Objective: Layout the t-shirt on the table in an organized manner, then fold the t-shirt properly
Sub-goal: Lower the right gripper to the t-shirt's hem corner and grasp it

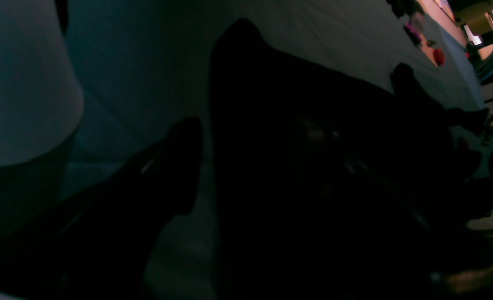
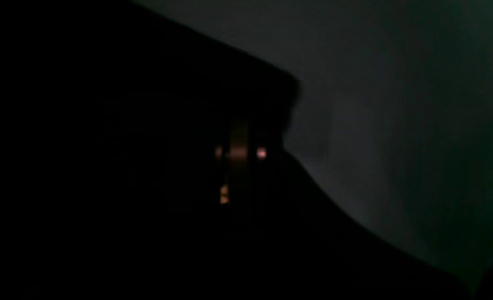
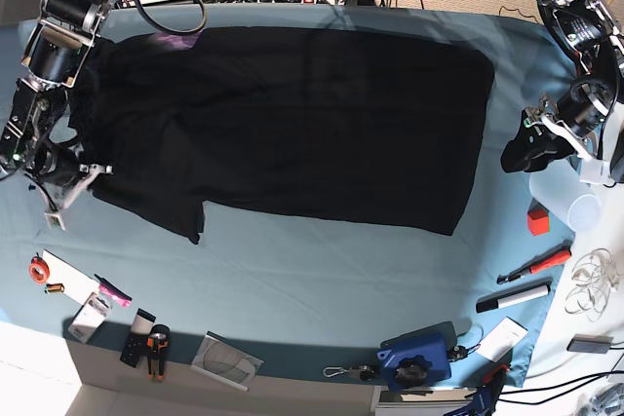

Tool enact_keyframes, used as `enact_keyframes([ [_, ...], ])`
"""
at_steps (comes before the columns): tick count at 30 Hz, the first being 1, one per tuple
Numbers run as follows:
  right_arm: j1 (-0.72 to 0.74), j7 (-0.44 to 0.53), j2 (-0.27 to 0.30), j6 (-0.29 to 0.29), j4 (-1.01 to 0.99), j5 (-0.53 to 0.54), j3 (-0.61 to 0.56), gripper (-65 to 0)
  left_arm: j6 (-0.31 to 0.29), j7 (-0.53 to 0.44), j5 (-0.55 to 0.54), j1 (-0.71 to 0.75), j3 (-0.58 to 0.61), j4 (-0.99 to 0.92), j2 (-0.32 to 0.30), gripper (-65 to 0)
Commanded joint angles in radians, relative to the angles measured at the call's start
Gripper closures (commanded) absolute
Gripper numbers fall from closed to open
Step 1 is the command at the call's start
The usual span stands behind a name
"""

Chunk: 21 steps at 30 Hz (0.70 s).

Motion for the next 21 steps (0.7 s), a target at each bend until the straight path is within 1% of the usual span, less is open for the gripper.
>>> enact_keyframes([
  [1, 0.014, 0.018, 0.023, 0.006, 0.054, 0.038, 0.003, 0.0, -0.003, -0.024, -0.026, -0.013, -0.002, 0.015, -0.014, -33.7],
  [3, -0.016, 0.012, 0.023, 0.006, 0.142, 0.054, 0.003, 0.0, -0.003, -0.025, -0.026, -0.013, -0.002, 0.015, -0.014, -33.7],
  [8, -0.135, 0.008, 0.023, 0.006, 0.373, 0.054, 0.003, 0.0, -0.003, -0.026, -0.026, -0.013, -0.002, 0.015, -0.014, -33.7],
  [11, -0.226, -0.027, 0.023, 0.006, 0.488, 0.055, 0.003, 0.0, -0.003, -0.025, -0.026, -0.013, -0.002, 0.015, -0.014, -33.7],
  [13, -0.297, -0.042, 0.023, 0.006, 0.553, 0.058, 0.003, 0.0, -0.003, -0.025, -0.026, -0.013, -0.002, 0.015, -0.014, -33.7],
  [16, -0.412, -0.039, 0.023, 0.006, 0.641, 0.058, 0.003, 0.0, -0.003, -0.025, -0.026, -0.013, -0.002, 0.015, -0.014, -33.7],
  [19, -0.509, -0.028, 0.023, 0.006, 0.706, 0.084, 0.003, 0.0, -0.003, -0.026, -0.026, -0.013, -0.002, 0.015, -0.014, -33.7],
  [21, -0.549, -0.012, 0.023, 0.006, 0.726, 0.101, 0.003, 0.0, -0.003, -0.026, -0.026, -0.013, -0.002, 0.015, -0.014, -33.7],
])
